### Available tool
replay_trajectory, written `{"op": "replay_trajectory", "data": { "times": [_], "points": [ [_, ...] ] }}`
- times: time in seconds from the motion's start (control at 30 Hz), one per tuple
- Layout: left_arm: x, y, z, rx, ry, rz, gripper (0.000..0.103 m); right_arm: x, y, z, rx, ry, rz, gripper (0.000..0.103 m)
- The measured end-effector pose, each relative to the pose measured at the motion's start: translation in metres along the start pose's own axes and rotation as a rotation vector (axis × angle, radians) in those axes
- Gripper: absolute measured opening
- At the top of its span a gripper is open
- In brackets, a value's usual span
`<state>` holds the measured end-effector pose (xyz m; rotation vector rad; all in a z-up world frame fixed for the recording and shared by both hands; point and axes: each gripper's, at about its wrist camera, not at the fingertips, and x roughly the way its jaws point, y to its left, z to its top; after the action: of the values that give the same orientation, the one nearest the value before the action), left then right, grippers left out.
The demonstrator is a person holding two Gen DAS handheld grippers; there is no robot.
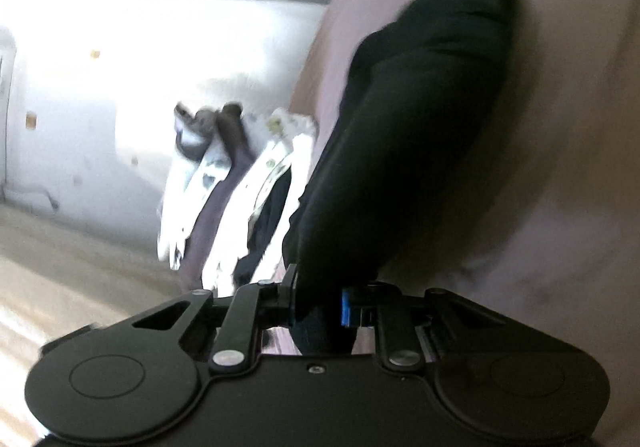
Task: Fold clothes
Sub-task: 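Grasp the folded sweater with both grippers and lift it off the bed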
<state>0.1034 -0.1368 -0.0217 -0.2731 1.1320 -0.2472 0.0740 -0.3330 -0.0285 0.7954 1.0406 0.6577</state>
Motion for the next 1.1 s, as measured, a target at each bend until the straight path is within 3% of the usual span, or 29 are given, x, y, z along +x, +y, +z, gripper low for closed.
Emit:
{"op": "replay_trajectory", "data": {
  "times": [0.07, 0.23, 0.37, 0.43, 0.57, 0.6, 0.7, 0.77, 0.8, 0.83, 0.87, 0.9, 1.0, 1.1],
  "points": [
    [0.009, 0.020, 0.001, -0.103, 0.030, -0.035, 0.085, 0.001, 0.010, -0.002, -0.055, 0.028, -0.053, 0.045],
    [0.004, 0.048, 0.008, -0.166, -0.059, -0.056, 0.085, -0.034, -0.021, 0.005, 0.032, -0.070, -0.127, 0.055],
    [0.014, 0.058, 0.014, -0.220, -0.081, -0.114, 0.085, -0.070, -0.052, 0.031, 0.097, -0.273, -0.084, 0.076],
    [0.030, 0.054, 0.019, -0.226, -0.055, -0.121, 0.085, -0.064, -0.072, 0.052, 0.114, -0.293, -0.075, 0.083],
    [0.059, 0.045, 0.015, -0.230, -0.019, -0.073, 0.085, -0.035, -0.103, 0.076, 0.190, -0.273, -0.026, 0.083],
    [0.065, 0.044, 0.016, -0.225, -0.038, -0.065, 0.086, -0.033, -0.104, 0.079, 0.179, -0.293, 0.011, 0.083],
    [0.075, 0.039, 0.025, -0.216, -0.092, -0.039, 0.093, -0.014, -0.093, 0.092, 0.111, -0.280, -0.008, 0.083],
    [0.082, 0.035, 0.035, -0.199, -0.108, -0.018, 0.089, -0.003, -0.083, 0.096, 0.038, -0.280, -0.036, 0.083],
    [0.080, 0.032, 0.038, -0.176, -0.121, -0.011, 0.067, 0.002, -0.077, 0.095, -0.015, -0.286, -0.057, 0.081],
    [0.075, 0.026, 0.042, -0.139, -0.127, -0.010, 0.046, 0.007, -0.071, 0.093, -0.068, -0.293, -0.079, 0.060],
    [0.069, 0.019, 0.045, -0.100, -0.134, 0.001, 0.040, 0.007, -0.065, 0.091, -0.084, -0.302, -0.099, 0.026],
    [0.063, 0.012, 0.047, -0.066, -0.152, 0.018, 0.029, 0.006, -0.060, 0.088, -0.095, -0.311, -0.119, 0.019],
    [0.035, -0.005, 0.045, -0.004, -0.234, 0.074, 0.025, 0.002, -0.043, 0.079, -0.128, -0.340, -0.180, 0.015],
    [0.008, 0.006, 0.041, -0.059, -0.254, 0.050, 0.024, -0.017, -0.029, 0.075, -0.092, -0.370, -0.250, 0.013]
  ]
}}
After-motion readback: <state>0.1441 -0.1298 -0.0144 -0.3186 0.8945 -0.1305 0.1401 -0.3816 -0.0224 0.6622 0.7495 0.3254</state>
